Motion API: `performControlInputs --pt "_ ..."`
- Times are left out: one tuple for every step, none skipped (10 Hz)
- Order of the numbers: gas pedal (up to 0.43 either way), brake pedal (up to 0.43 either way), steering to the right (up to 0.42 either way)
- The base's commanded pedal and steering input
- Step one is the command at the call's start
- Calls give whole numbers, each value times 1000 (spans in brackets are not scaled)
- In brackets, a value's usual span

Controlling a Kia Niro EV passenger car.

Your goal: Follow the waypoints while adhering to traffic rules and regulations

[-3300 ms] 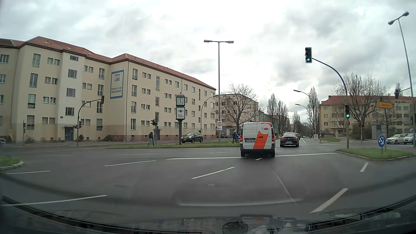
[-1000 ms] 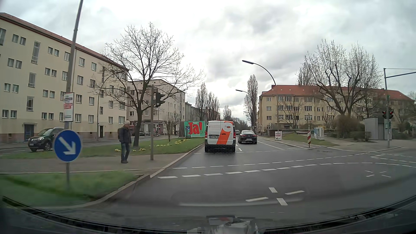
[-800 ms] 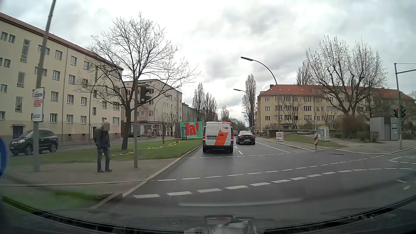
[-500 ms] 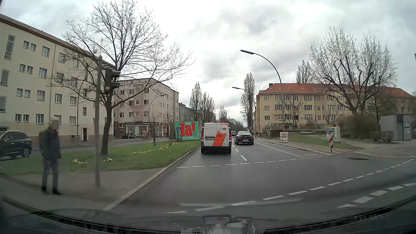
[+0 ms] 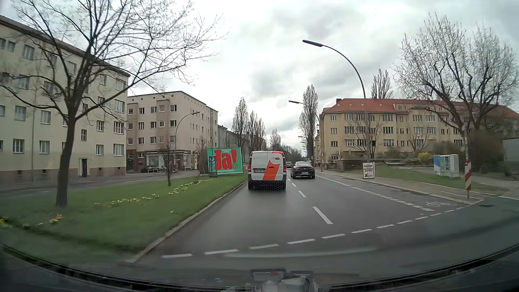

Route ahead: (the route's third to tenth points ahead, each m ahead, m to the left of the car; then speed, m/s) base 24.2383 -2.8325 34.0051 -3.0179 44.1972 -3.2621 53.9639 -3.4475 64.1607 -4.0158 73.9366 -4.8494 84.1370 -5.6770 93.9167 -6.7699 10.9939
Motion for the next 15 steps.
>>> performControlInputs --pt "59 12 3" --pt "28 12 3" --pt "8 12 3" --pt "0 12 3" --pt "0 12 6" --pt "0 12 8" --pt "79 12 9" --pt "79 12 10" --pt "79 12 12" --pt "79 12 13" --pt "87 12 14" --pt "87 12 16" --pt "79 12 19" --pt "39 12 21" --pt "8 12 22"
